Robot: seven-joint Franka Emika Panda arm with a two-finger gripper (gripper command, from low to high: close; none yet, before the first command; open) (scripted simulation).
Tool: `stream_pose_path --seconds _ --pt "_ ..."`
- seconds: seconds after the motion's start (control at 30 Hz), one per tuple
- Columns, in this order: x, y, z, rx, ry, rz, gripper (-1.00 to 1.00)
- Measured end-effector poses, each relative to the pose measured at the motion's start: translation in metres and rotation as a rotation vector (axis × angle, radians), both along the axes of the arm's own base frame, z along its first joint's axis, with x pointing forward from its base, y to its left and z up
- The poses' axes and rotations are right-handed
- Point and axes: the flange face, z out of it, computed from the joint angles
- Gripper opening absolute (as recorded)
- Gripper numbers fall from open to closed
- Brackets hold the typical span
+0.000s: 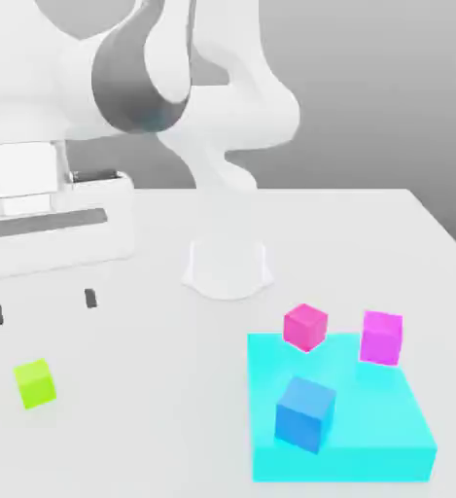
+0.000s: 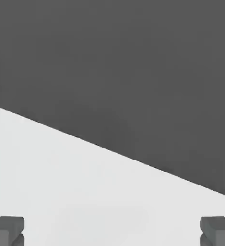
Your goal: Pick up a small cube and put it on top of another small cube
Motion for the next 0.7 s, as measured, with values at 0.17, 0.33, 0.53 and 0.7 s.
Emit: stream_pose_path --seconds 0.17,0.33,0.53,0.7 --pt "-0.04 -0.034 -0.063 -0.047 0.102 0.066 0.0" --pt "-0.087 -0.061 -0.111 -0.099 0.208 0.138 0.0" --pt "-0.093 -0.068 -0.155 -0.115 0.224 0.151 0.0" --pt "-0.095 -0.066 -0.179 -0.108 0.225 0.15 -1.0"
